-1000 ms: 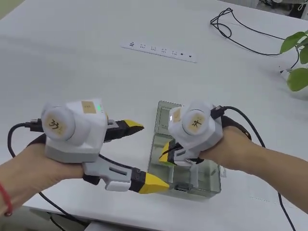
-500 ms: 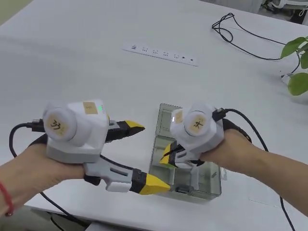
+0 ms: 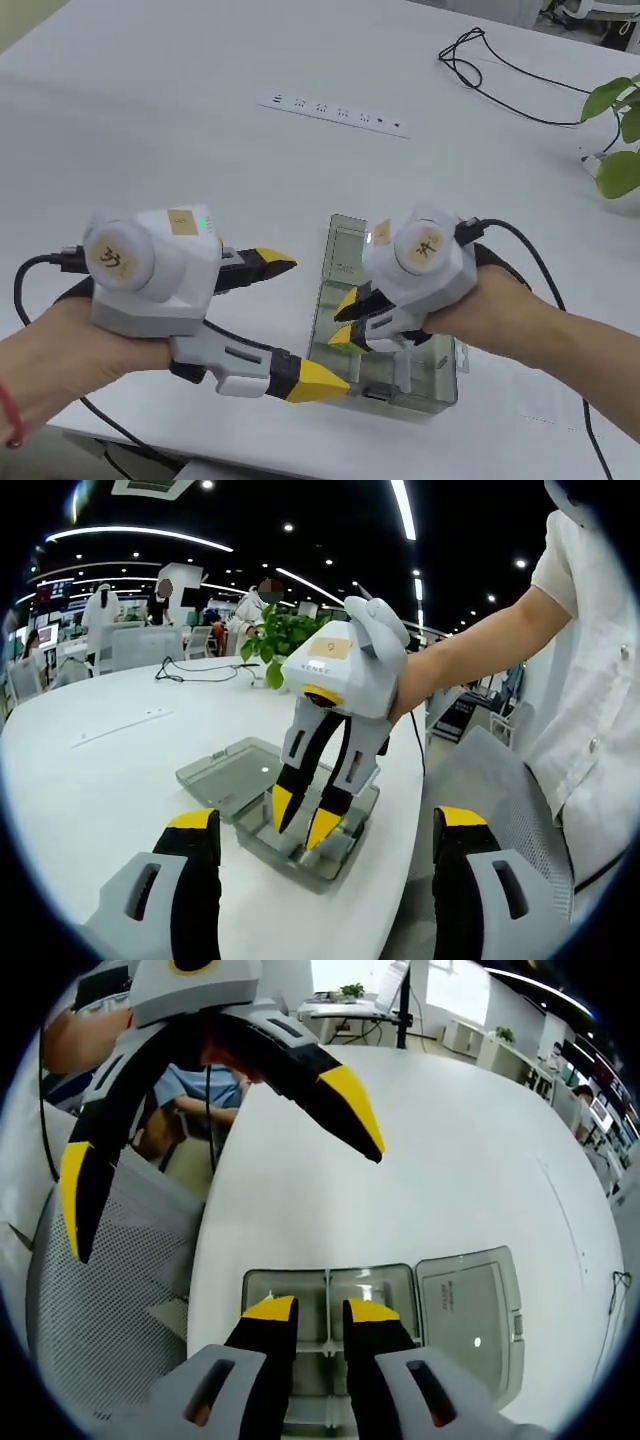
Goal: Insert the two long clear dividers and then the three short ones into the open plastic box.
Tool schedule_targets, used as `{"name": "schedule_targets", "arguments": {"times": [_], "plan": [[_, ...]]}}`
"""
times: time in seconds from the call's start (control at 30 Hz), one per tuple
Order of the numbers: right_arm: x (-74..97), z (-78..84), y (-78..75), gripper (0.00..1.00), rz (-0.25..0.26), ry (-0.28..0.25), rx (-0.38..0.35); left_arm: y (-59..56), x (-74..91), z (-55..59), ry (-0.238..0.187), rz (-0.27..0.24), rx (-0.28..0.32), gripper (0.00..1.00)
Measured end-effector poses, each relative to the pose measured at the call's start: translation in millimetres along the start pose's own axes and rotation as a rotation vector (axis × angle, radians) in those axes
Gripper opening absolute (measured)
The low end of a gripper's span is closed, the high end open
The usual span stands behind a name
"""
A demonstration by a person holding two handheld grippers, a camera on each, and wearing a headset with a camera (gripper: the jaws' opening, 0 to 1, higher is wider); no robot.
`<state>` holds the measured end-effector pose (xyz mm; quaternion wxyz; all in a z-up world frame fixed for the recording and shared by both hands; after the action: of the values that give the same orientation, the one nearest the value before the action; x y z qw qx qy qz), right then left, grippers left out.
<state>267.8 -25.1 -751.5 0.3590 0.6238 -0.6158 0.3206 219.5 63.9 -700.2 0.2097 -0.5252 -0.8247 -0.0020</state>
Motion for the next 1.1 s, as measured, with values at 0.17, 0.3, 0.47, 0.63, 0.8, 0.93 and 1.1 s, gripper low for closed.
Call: {"name": "schedule_targets", "arguments": {"times": [0.17,0.3,0.47,0.63,0.8,0.93,1.1], "plan": [[15.6,-1.7,-0.1,0.26,0.012,-0.052,-0.023,1.1,0.5,0.0,0.002,-0.001,-0.001,0.90],[29.8,-1.2,-0.6,0.30,0.023,-0.088,-0.044,2.3,1.2,-0.3,0.003,-0.003,-0.004,0.91],[48.0,1.8,-2.0,0.35,0.042,-0.125,-0.068,2.4,2.0,-1.2,0.004,-0.003,-0.008,0.93],[66.8,10.7,-3.5,0.42,0.066,-0.148,-0.087,2.4,2.4,-1.0,0.014,-0.003,-0.018,0.96],[82.0,24.8,-1.0,0.48,0.087,-0.146,-0.099,2.4,2.7,-1.1,0.017,-0.004,-0.022,0.98],[94.4,43.4,0.2,0.53,0.100,-0.142,-0.123,2.2,3.2,-1.1,0.021,-0.003,-0.024,1.00],[106.0,61.9,1.8,0.56,0.119,-0.132,-0.152,2.0,3.3,-1.0,0.034,-0.001,-0.030,1.00]]}}
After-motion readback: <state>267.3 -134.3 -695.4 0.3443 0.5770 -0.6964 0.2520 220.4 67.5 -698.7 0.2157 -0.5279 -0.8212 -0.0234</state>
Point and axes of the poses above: the centre of the closed fingertips' face, and the gripper's own axes: x roughly backward along the fingers, y roughly to its left, z roughly out of its underside, the point moved 6 cm from there along x, roughly backward along the fingers
